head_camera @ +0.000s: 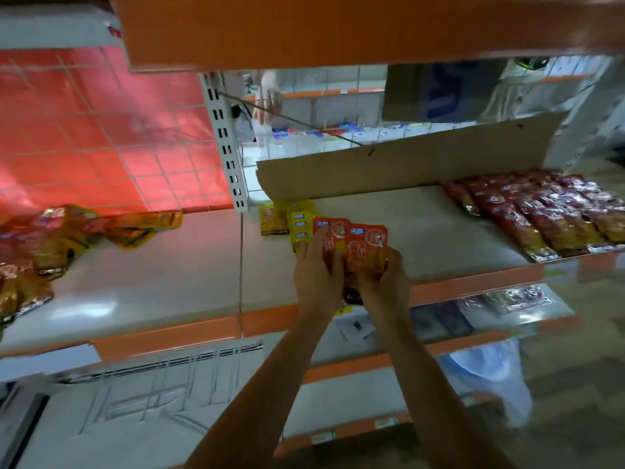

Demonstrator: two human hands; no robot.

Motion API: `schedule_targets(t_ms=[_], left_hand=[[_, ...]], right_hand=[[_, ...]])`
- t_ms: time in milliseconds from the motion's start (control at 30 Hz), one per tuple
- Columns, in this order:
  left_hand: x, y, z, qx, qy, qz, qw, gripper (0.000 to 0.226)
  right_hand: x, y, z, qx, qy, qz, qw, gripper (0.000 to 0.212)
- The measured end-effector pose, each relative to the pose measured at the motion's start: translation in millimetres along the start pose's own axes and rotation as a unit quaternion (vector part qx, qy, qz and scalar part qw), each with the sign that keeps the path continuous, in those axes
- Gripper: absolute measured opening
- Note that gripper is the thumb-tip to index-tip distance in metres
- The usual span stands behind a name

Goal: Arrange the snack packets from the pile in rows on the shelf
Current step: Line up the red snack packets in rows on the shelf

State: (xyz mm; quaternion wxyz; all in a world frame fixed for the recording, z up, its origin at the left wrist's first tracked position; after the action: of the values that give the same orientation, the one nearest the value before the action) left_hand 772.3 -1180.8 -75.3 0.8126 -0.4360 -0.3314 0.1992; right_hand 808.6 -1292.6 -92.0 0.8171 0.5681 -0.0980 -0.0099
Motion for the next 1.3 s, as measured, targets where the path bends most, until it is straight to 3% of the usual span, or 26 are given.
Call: schedule_targets(t_ms=[400,833,1300], left_hand=[[-41.8,-64.9,-131.4,0.004,0.082,0.001,0.997,0.048],[9.3,-87.6,-222.2,-0.033,0.136,0.005,0.99,0.047],[49.4,-92.8,-280.3,-0.035,0.072,0.054,0.995,0.036]], right_hand=[[65.2,-57.7,123.6,-0.019,-0.033,-0.023,0.999,0.048],[151.4,-83.2,149.4,-0.01,-0.094,-0.067,0.993,0.047],[241.0,-102.0,156.9,-0.024,-0.042,-0.054,0.997,0.037]])
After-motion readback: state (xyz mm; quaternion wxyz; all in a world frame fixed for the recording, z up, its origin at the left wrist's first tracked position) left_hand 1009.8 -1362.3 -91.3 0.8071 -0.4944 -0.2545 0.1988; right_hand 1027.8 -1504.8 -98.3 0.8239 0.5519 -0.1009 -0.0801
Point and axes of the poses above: each hand's wrist, its own x-axis towards the middle knuckle, its own z-axis out of the back of the hand, y = z × x, the point moved 3 cm from there along x, towards the middle knuckle, and after that the axes turned 6 degrees about -y, right-handed, at the moved point
